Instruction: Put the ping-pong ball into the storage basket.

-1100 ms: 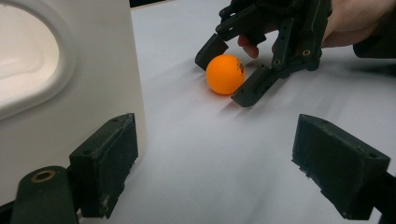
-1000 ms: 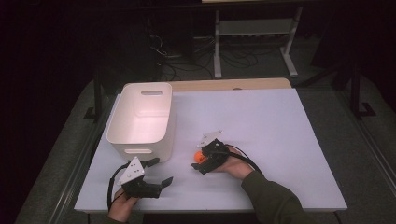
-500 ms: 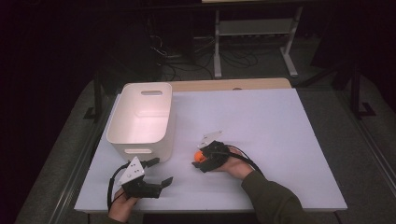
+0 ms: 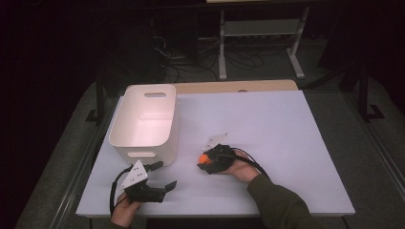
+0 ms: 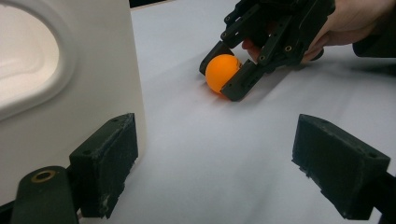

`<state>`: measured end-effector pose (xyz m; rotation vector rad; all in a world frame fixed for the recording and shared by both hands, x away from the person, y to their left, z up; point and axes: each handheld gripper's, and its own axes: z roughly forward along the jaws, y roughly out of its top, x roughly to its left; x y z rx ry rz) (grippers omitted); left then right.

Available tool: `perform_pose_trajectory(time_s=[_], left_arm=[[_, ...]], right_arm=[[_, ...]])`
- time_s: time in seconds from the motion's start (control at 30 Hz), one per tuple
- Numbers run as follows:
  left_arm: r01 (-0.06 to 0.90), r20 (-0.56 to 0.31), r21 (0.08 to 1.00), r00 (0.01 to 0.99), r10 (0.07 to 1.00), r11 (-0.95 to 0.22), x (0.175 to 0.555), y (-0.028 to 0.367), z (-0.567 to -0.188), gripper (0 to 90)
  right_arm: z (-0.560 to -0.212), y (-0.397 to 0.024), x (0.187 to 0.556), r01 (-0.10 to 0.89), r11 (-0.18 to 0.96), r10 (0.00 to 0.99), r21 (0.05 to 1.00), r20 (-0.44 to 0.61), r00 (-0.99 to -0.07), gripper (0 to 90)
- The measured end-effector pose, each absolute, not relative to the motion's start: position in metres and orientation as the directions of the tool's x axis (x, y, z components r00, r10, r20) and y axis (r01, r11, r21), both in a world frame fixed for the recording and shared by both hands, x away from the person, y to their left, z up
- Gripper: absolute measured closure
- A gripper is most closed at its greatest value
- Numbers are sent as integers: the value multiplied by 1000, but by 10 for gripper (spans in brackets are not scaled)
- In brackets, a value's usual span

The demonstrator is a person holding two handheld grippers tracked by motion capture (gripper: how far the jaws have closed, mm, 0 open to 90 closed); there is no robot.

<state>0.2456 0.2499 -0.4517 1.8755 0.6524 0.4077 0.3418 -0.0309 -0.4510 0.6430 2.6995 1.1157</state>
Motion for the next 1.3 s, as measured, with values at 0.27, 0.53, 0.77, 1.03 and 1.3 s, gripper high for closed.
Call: perform_pose_trajectory(time_s=[0.27,0.53,0.77,1.03,1.3], left_arm=[[248,-21,924,793,609,-291,246,250,-452,141],[247,-21,924,793,609,-291,246,250,-452,141],[248,-21,924,793,609,-291,246,250,-452,142],[246,-19,924,793,609,-293,245,250,-452,142],[248,-20,924,793,609,-293,246,250,-452,142]], right_arm=[[-451,-31,342,332,630,441,703,28,-897,492],[-448,-31,342,329,624,441,709,28,-897,492],[-446,-31,342,328,620,436,713,34,-899,493],[-444,-29,342,332,616,432,714,45,-901,495],[-441,-27,342,330,613,428,718,49,-903,494]])
